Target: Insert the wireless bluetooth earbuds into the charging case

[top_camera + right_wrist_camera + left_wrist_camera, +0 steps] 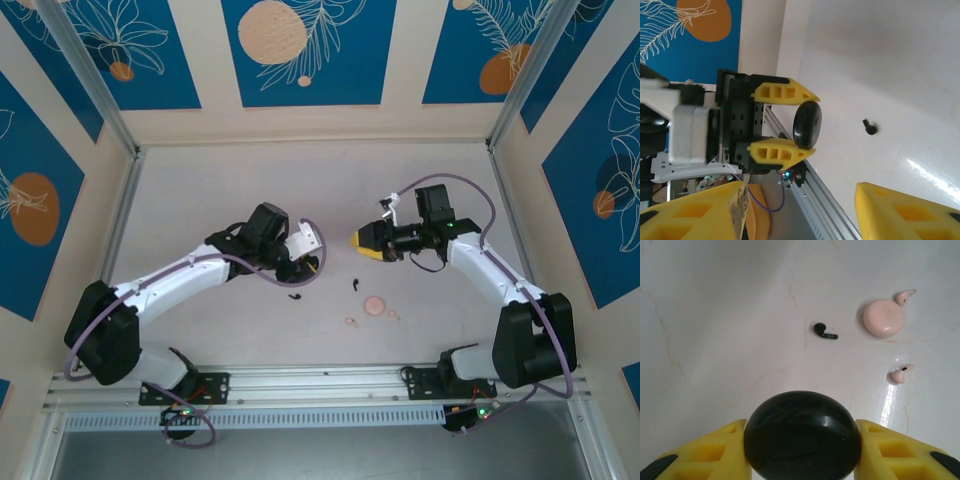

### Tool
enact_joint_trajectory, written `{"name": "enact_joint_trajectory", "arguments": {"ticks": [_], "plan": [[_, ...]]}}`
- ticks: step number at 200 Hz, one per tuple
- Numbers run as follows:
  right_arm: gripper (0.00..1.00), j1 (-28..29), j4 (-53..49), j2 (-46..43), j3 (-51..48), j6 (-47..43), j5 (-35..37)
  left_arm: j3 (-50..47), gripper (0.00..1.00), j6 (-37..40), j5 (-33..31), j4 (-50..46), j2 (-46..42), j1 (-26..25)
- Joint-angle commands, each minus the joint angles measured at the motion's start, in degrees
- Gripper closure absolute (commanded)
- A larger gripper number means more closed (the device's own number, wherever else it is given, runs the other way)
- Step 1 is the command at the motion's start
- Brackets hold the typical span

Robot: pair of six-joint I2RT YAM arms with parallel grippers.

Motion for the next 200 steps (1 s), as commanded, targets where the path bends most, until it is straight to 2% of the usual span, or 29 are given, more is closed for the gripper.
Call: {"name": "enact_joint_trajectory", "arguments": {"ticks": [1, 67, 149, 200], "plan": [[0.44, 3.03, 4.89, 2.32, -0.22, 4.89, -3.09, -1.29, 0.65, 3.42, 2.16, 3.48, -2.30, -1.00], [0.49, 10.35, 7.50, 9.35, 3.91, 6.96, -4.07, -0.62, 0.66, 4.25, 0.13, 2.73, -2.42, -1.72], [0.56, 13.72, 7.53, 13.94, 6.70, 7.35, -3.58, -0.60, 0.67, 3.48, -0.40, 3.59, -2.74, -2.14], [0.64, 14.93, 6.82, 15.47, 8.55, 7.09, -3.62, -0.57, 0.68, 2.84, -1.29, 4.24, -2.90, -2.29]]}}
